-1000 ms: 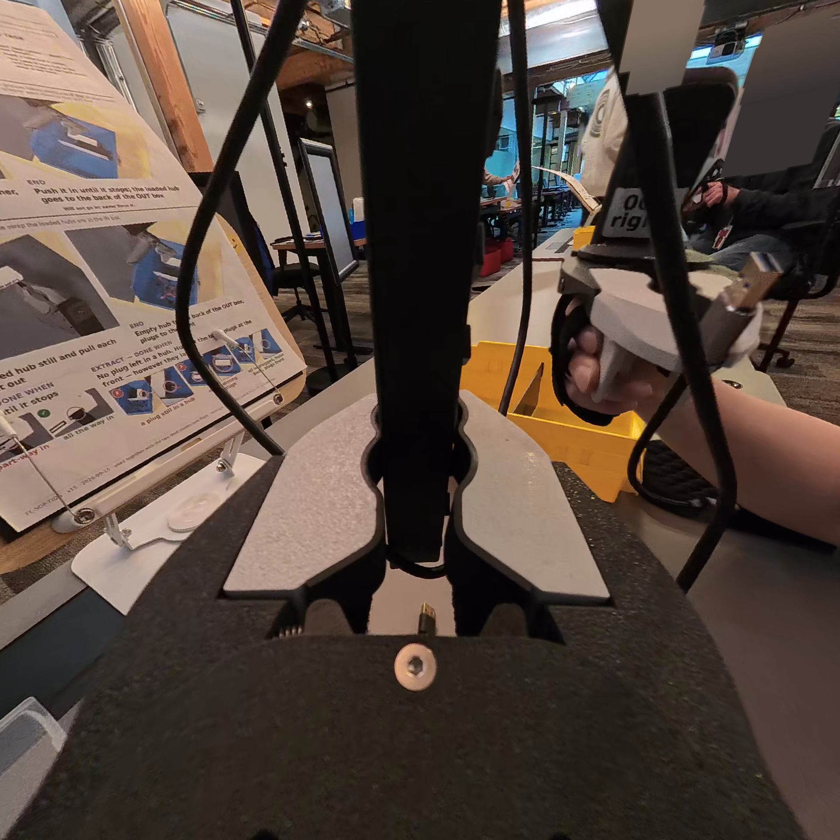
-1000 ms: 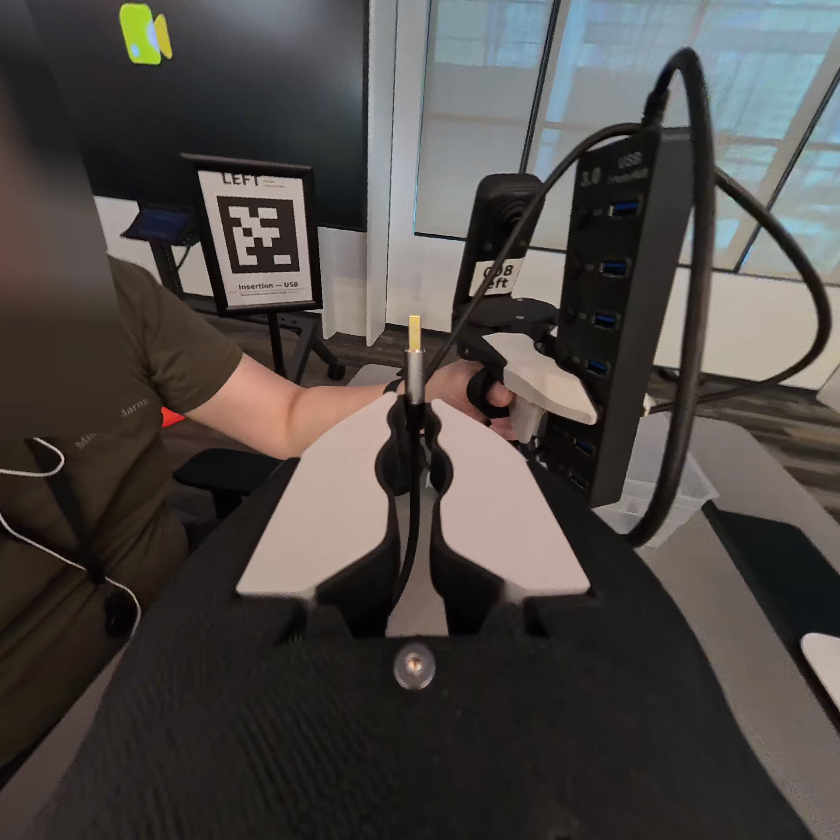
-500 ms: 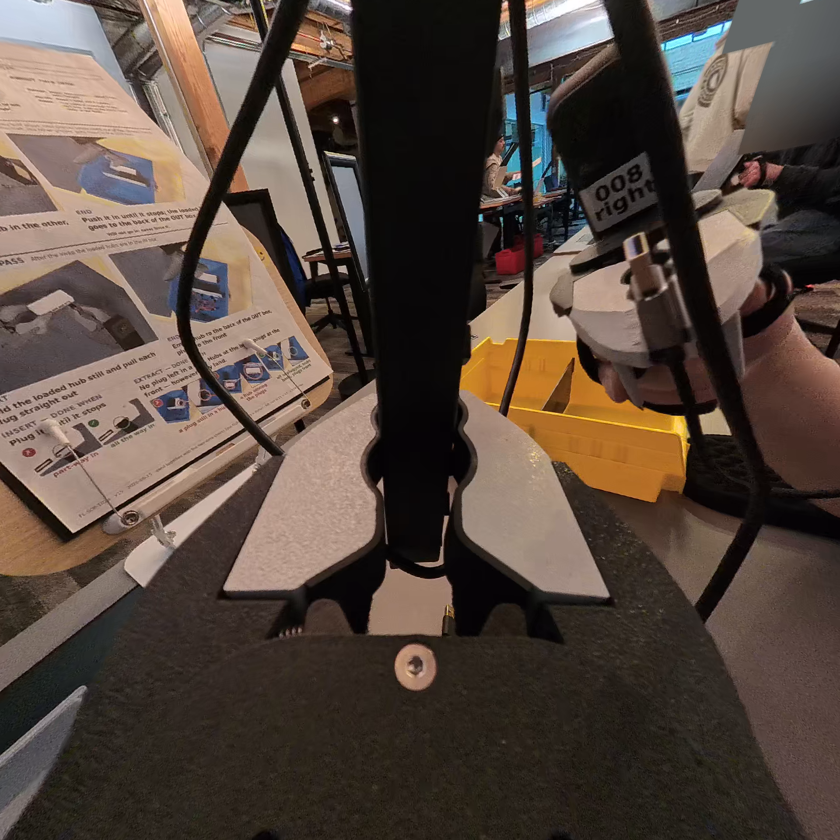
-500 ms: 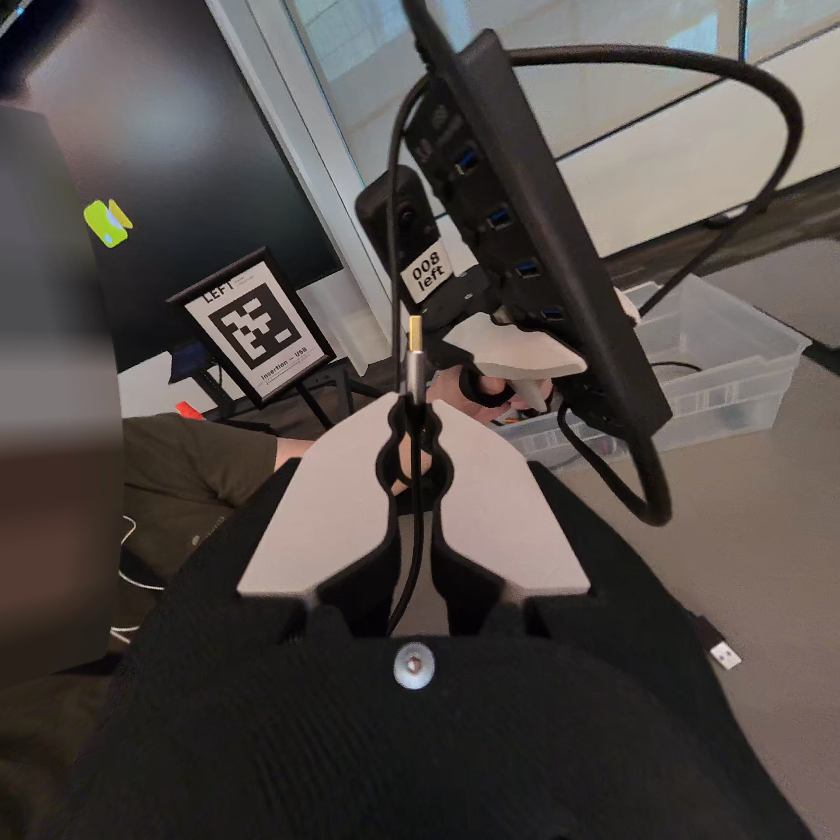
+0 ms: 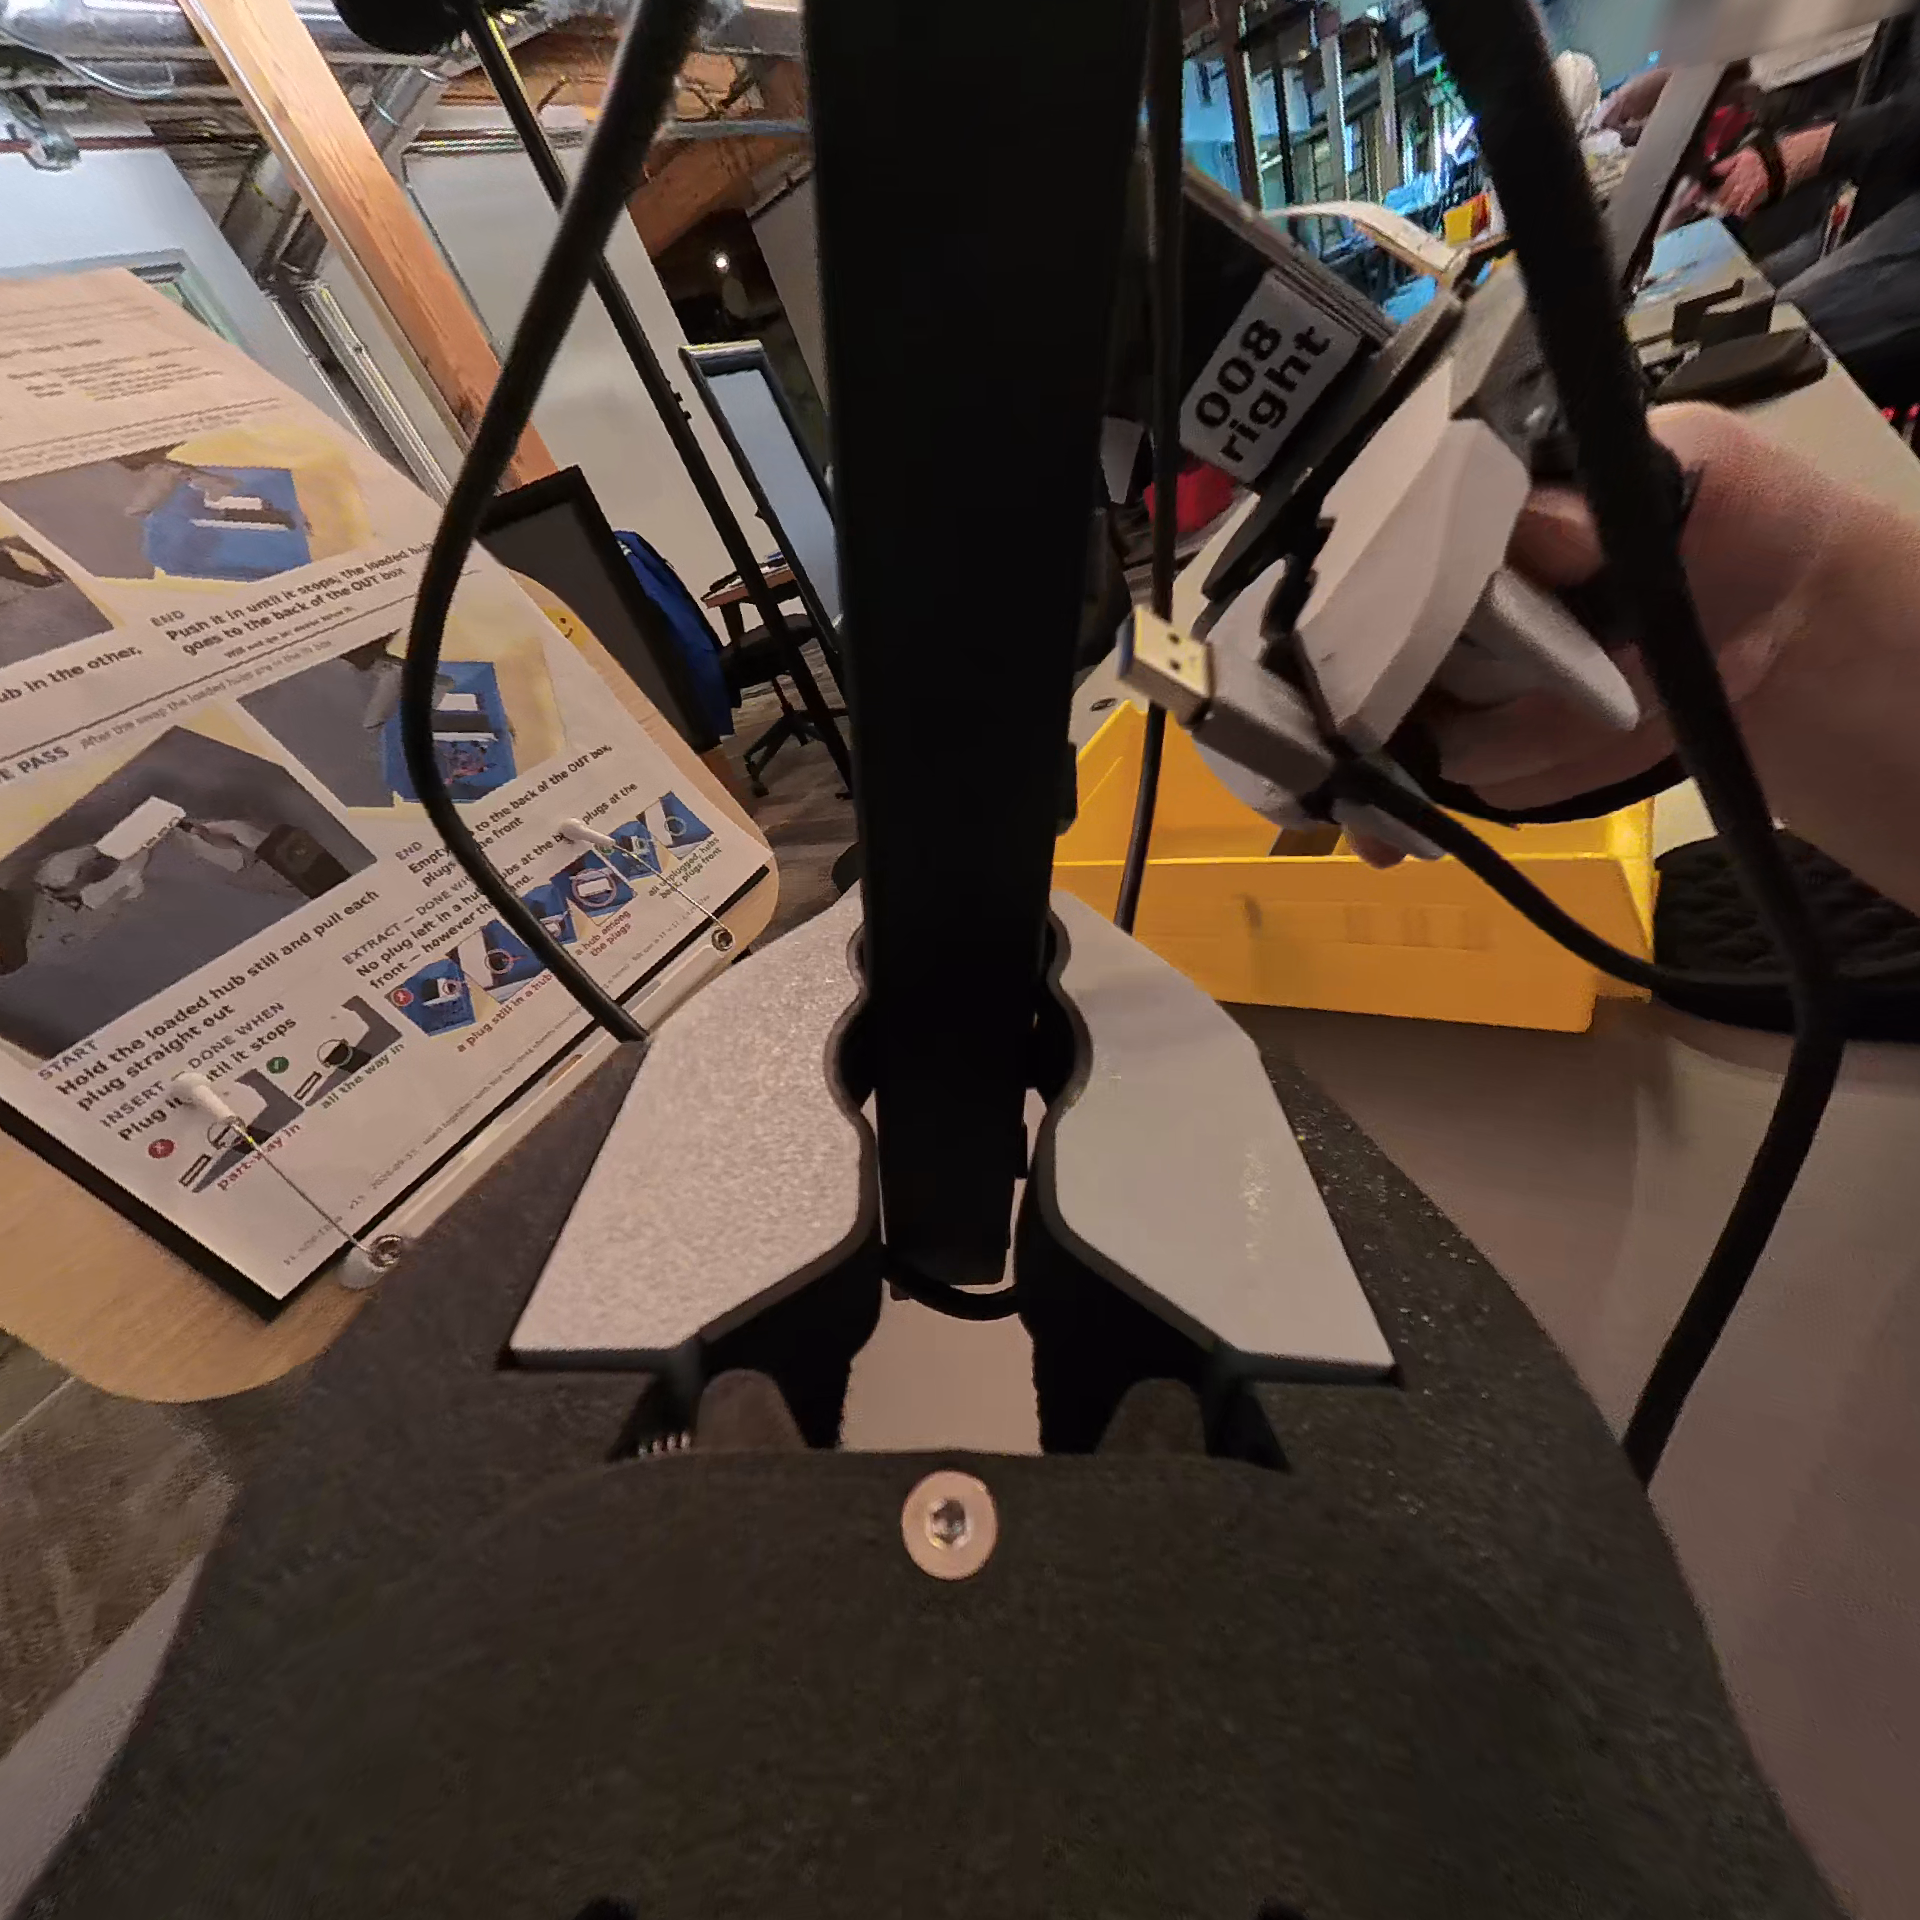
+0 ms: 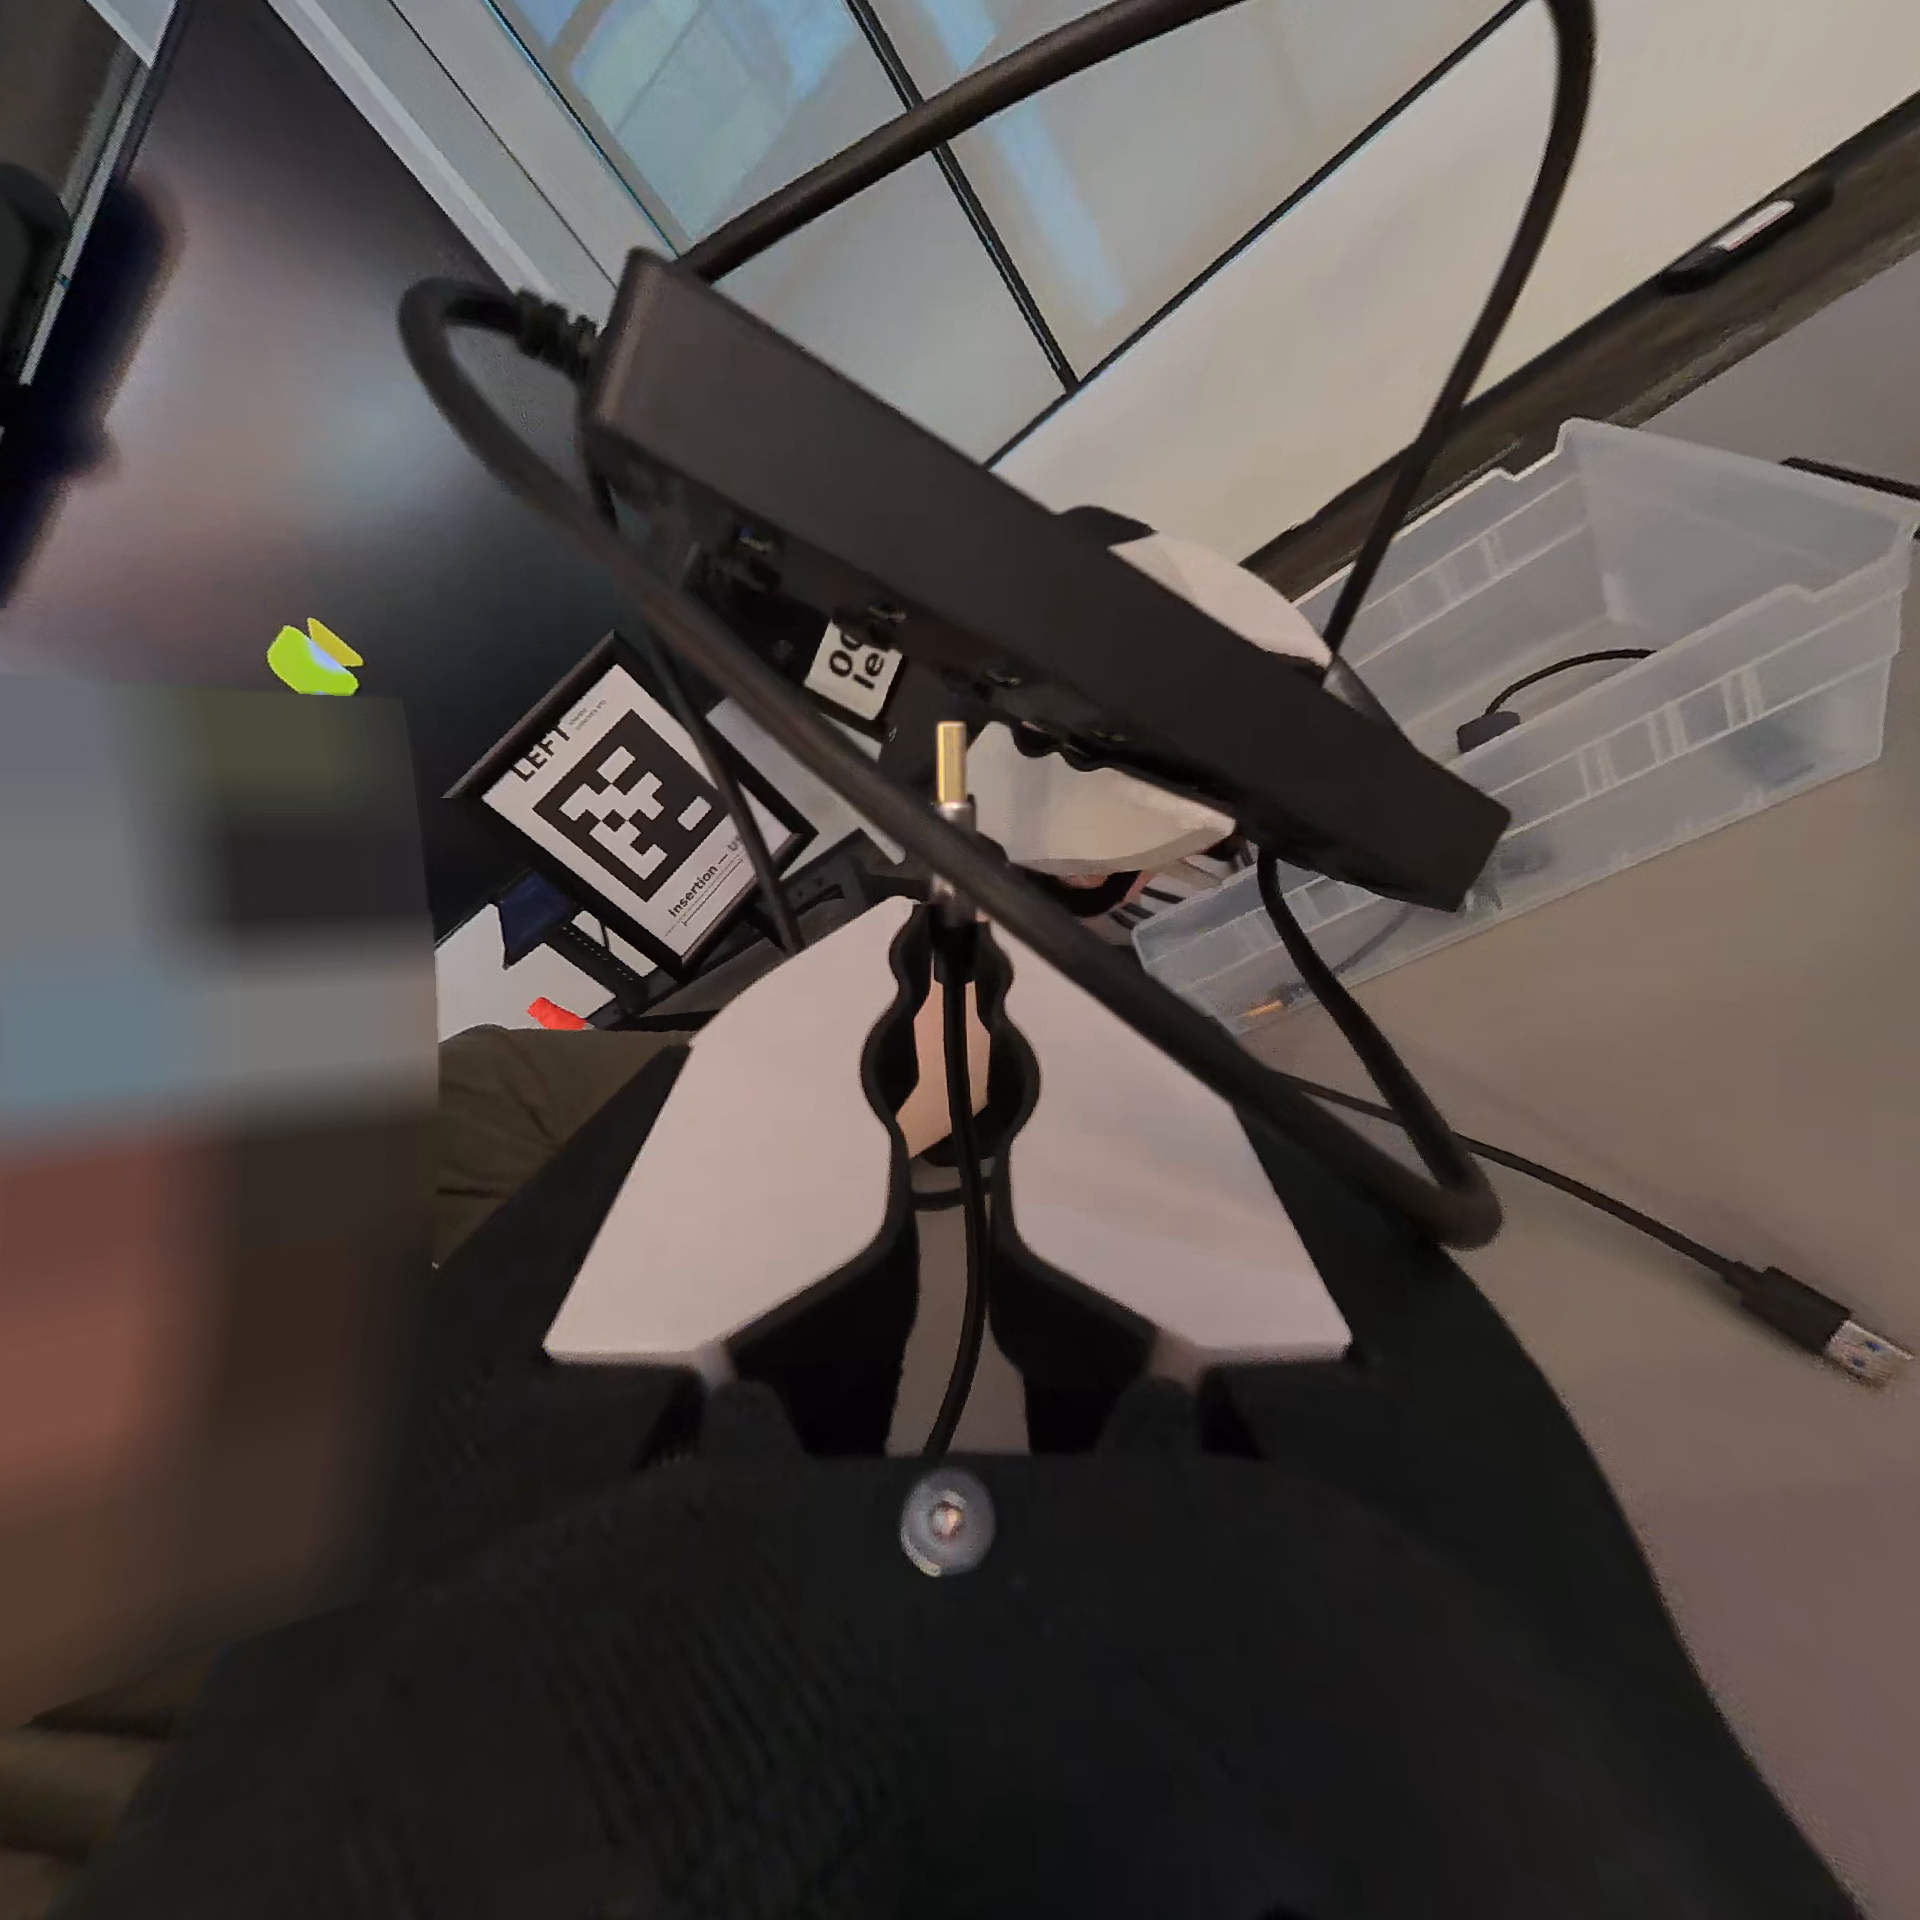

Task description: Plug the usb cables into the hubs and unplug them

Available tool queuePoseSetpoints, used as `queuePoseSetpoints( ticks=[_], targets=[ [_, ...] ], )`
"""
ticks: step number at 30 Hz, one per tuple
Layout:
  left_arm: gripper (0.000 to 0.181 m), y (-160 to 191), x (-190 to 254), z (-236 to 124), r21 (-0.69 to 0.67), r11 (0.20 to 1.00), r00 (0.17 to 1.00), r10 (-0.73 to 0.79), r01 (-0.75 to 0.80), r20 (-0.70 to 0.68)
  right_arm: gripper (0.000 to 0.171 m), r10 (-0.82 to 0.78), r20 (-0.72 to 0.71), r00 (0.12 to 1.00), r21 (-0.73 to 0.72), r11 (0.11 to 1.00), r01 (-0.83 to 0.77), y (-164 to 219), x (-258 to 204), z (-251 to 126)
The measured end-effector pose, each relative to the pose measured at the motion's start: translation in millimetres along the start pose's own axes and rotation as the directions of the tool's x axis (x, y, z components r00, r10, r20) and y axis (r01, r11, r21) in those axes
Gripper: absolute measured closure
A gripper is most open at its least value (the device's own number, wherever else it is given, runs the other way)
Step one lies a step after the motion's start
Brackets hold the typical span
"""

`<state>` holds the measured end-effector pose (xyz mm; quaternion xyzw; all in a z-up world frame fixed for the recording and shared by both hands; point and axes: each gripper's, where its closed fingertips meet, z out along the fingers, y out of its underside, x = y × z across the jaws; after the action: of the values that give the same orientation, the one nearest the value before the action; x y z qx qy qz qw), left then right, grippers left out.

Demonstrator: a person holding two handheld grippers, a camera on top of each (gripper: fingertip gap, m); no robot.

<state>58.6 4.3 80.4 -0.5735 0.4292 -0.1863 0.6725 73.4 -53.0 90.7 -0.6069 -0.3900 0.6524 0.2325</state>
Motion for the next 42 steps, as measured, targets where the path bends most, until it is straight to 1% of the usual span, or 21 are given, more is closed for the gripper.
queuePoseSetpoints(
  ticks=[8,16,23,27,31,35,39,42],
  targets=[
    [0.155,4,8,4,-0.03,0.997,0.998,0.065,-0.065,-0.012,0.163,0.067,0.026,0.997,-0.011,0.998,-0.067,3,6,-2],
    [0.155,4,11,5,-0.023,0.996,0.996,0.09,-0.09,-0.018,0.164,0.148,0.116,0.982,-0.028,0.989,-0.146,6,3,-1],
    [0.155,1,15,4,0.0,0.992,0.992,0.125,-0.125,-0.029,0.163,0.221,0.218,0.95,-0.037,0.975,-0.219,7,-2,1],
    [0.155,4,13,3,-0.02,0.986,0.987,0.162,-0.163,-0.017,0.163,0.248,0.233,0.94,-0.04,0.969,-0.246,8,0,3],
    [0.155,3,14,0,-0.015,0.98,0.98,0.199,-0.199,-0.026,0.163,0.233,0.222,0.947,-0.048,0.973,-0.228,10,0,5],
    [0.155,5,15,-1,-0.029,0.985,0.984,0.165,-0.167,-0.062,0.163,0.215,0.207,0.955,-0.047,0.977,-0.209,11,1,4],
    [0.155,10,16,-1,-0.06,0.989,0.987,0.128,-0.134,-0.098,0.164,0.229,0.205,0.951,-0.043,0.973,-0.225,11,4,4],
    [0.155,14,12,2,-0.097,0.992,0.994,0.077,-0.085,-0.082,0.164,0.257,0.213,0.943,-0.006,0.965,-0.261,6,11,3]
  ],
)
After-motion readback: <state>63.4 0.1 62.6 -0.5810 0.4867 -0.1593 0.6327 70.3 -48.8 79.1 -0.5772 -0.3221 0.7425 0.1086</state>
